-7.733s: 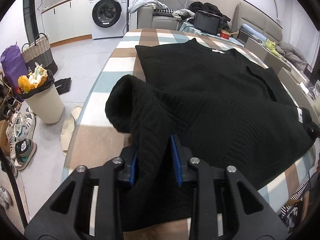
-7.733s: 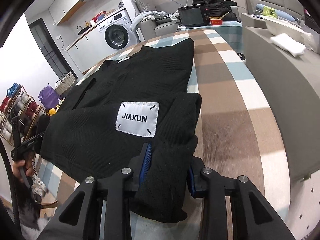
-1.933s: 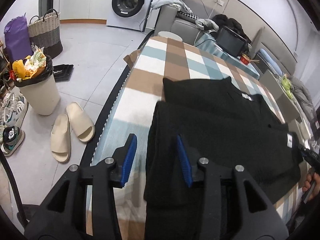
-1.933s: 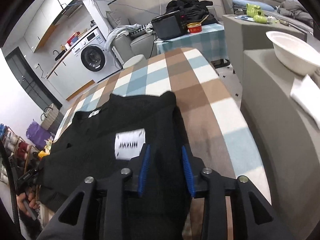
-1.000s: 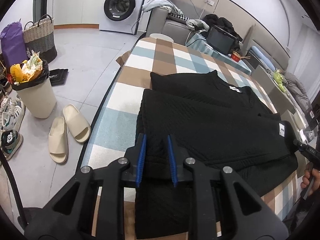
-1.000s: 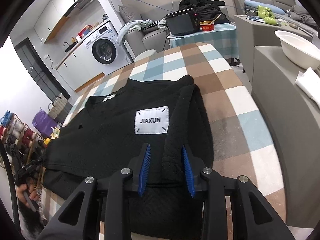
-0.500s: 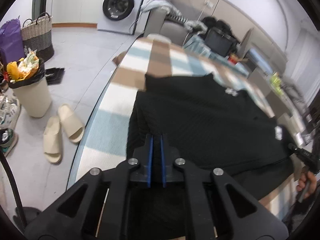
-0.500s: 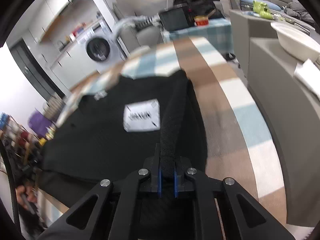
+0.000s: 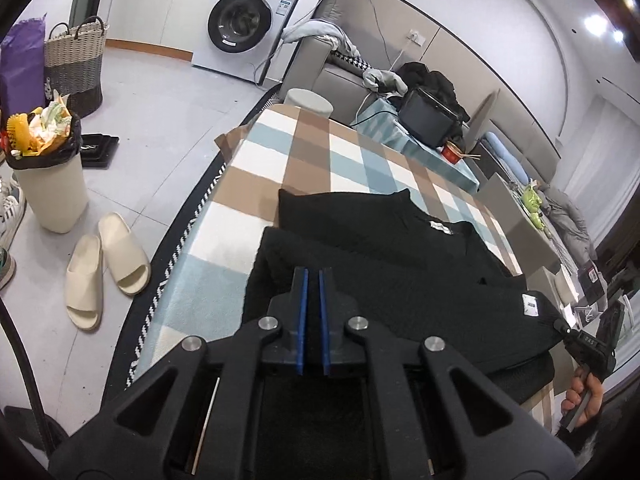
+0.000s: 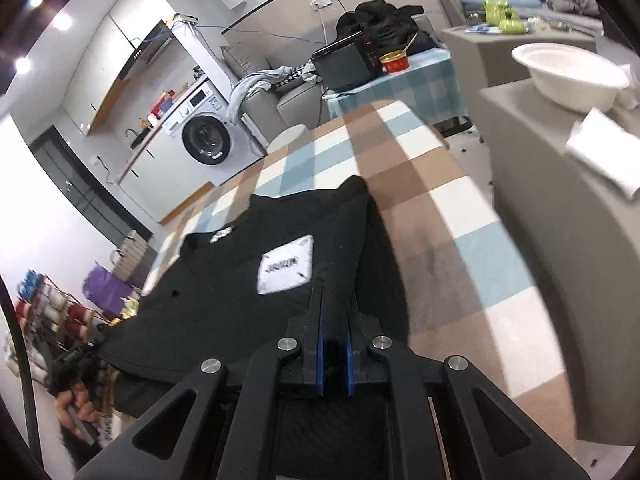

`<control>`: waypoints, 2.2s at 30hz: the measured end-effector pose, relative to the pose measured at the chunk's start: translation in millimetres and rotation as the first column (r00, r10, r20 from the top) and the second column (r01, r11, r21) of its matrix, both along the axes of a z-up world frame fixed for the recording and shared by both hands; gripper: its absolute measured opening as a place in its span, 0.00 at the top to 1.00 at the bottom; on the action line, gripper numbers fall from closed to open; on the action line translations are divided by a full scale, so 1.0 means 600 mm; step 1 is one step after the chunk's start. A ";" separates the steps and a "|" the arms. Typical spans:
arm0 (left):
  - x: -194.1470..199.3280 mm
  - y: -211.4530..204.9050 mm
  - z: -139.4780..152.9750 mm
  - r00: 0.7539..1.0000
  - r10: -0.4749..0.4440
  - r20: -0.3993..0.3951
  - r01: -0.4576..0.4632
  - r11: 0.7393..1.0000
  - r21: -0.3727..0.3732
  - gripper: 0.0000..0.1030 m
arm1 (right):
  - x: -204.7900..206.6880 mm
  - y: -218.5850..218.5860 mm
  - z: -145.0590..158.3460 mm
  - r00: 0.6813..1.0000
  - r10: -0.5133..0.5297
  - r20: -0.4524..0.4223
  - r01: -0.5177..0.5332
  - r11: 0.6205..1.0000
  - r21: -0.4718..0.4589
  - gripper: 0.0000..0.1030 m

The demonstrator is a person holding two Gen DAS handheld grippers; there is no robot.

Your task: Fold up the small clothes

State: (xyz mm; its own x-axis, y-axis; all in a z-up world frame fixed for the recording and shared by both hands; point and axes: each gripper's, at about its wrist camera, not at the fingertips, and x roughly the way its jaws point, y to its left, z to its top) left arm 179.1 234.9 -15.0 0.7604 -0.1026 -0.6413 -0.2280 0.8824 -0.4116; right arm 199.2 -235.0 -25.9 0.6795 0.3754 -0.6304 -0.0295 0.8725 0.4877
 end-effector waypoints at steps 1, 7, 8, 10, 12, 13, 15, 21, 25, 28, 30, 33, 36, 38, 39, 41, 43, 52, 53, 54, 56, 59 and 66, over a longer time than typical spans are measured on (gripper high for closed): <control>0.006 -0.001 0.003 1.000 -0.003 0.007 0.003 1.000 -0.001 0.97 | 0.005 0.000 0.006 1.000 -0.003 0.011 0.003 1.000 0.009 0.93; 0.077 0.012 0.048 0.998 0.002 0.059 -0.003 1.000 0.016 0.97 | 0.084 0.013 0.070 0.994 -0.051 0.102 0.049 0.999 0.022 0.93; 0.096 0.020 0.053 0.998 0.010 0.063 -0.011 1.000 0.015 0.97 | 0.101 0.015 0.077 0.992 -0.063 0.107 0.061 0.998 0.025 0.93; 0.129 0.036 0.059 0.998 0.030 0.058 -0.031 0.999 0.018 0.97 | 0.144 0.018 0.086 0.989 -0.097 0.111 0.095 0.995 0.021 0.93; 0.171 0.056 0.049 0.998 0.046 0.039 -0.046 0.999 0.018 0.97 | 0.192 0.022 0.080 0.987 -0.125 0.099 0.122 0.992 0.033 0.93; 0.192 0.064 0.038 0.999 0.051 0.009 -0.052 0.998 0.019 0.97 | 0.209 0.023 0.074 0.988 -0.126 0.086 0.124 0.992 0.028 0.91; 0.227 0.080 0.012 0.993 0.103 -0.060 -0.101 0.994 0.037 0.97 | 0.243 0.024 0.053 0.989 -0.146 0.020 0.146 0.989 0.007 0.86; 0.223 0.106 -0.015 0.985 0.159 -0.067 -0.156 0.987 0.049 0.55 | 0.220 0.005 0.034 0.985 -0.168 0.029 0.169 0.985 -0.038 0.68; 0.196 0.096 -0.016 0.992 0.121 -0.040 -0.118 0.990 0.075 0.47 | 0.203 -0.001 0.025 0.991 -0.135 0.012 0.136 0.985 -0.108 0.65; 0.178 0.069 -0.020 0.997 0.057 -0.044 -0.052 0.993 0.104 0.46 | 0.201 0.007 0.012 0.994 -0.104 -0.016 0.100 0.979 -0.177 0.60; 0.174 0.042 -0.021 0.999 0.006 -0.052 0.002 0.988 0.155 0.46 | 0.200 0.016 0.004 0.996 -0.078 -0.035 0.069 0.974 -0.218 0.60; 0.181 0.011 -0.026 0.996 -0.056 -0.072 0.070 0.974 0.217 0.46 | 0.199 0.031 -0.003 0.998 -0.050 -0.048 0.036 0.967 -0.251 0.60; 0.217 -0.011 -0.035 0.990 -0.097 -0.106 0.120 0.963 0.242 0.46 | 0.201 0.049 -0.004 0.999 -0.007 -0.053 -0.008 0.962 -0.274 0.59; 0.247 -0.016 -0.042 0.985 -0.122 -0.119 0.148 0.961 0.235 0.46 | 0.205 0.055 -0.004 0.998 0.006 -0.058 -0.022 0.959 -0.281 0.58; 0.268 -0.017 -0.049 0.981 -0.134 -0.137 0.163 0.959 0.230 0.46 | 0.207 0.056 -0.005 0.998 0.007 -0.064 -0.024 0.959 -0.281 0.58; 0.296 -0.016 -0.057 0.978 -0.153 -0.139 0.179 0.962 0.206 0.82 | 0.212 0.055 -0.006 0.997 0.003 -0.072 -0.023 0.960 -0.280 0.57; 0.311 -0.002 -0.056 0.982 -0.146 -0.117 0.165 0.971 0.171 1.00 | 0.216 0.052 -0.005 0.997 -0.010 -0.077 -0.012 0.959 -0.284 0.57; 0.296 0.089 -0.064 0.989 0.111 -0.095 -0.104 0.992 0.077 1.00 | 0.231 0.030 -0.020 0.991 -0.045 -0.124 0.010 0.963 -0.270 0.51; 0.294 0.085 -0.064 0.990 0.095 -0.103 -0.087 0.993 0.080 1.00 | 0.231 0.033 -0.019 0.992 -0.039 -0.121 0.007 0.967 -0.254 0.51; 0.289 0.083 -0.064 0.990 0.084 -0.110 -0.075 0.994 0.081 1.00 | 0.231 0.036 -0.017 0.993 -0.028 -0.115 0.001 0.973 -0.230 0.51; 0.281 0.073 -0.062 0.990 0.064 -0.123 -0.053 0.995 0.088 0.90 | 0.231 0.048 -0.008 0.995 -0.004 -0.100 -0.015 0.982 -0.188 0.51; 0.266 0.051 -0.053 0.994 0.044 -0.102 -0.033 0.993 0.113 0.57 | 0.239 0.072 -0.001 0.994 0.063 -0.093 -0.073 0.992 -0.101 0.51; 0.221 0.022 -0.031 0.997 0.017 -0.072 -0.009 0.993 0.118 0.37 | 0.303 0.166 -0.025 0.972 0.190 -0.137 -0.205 0.974 -0.101 0.97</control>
State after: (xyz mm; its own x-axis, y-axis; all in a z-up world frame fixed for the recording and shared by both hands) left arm 311.4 248.0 -33.5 0.7123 -0.0137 -0.7017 -0.2651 0.9205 -0.2871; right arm 380.9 -135.2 -40.9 0.5118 0.4152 -0.7521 -0.1519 0.9054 0.3964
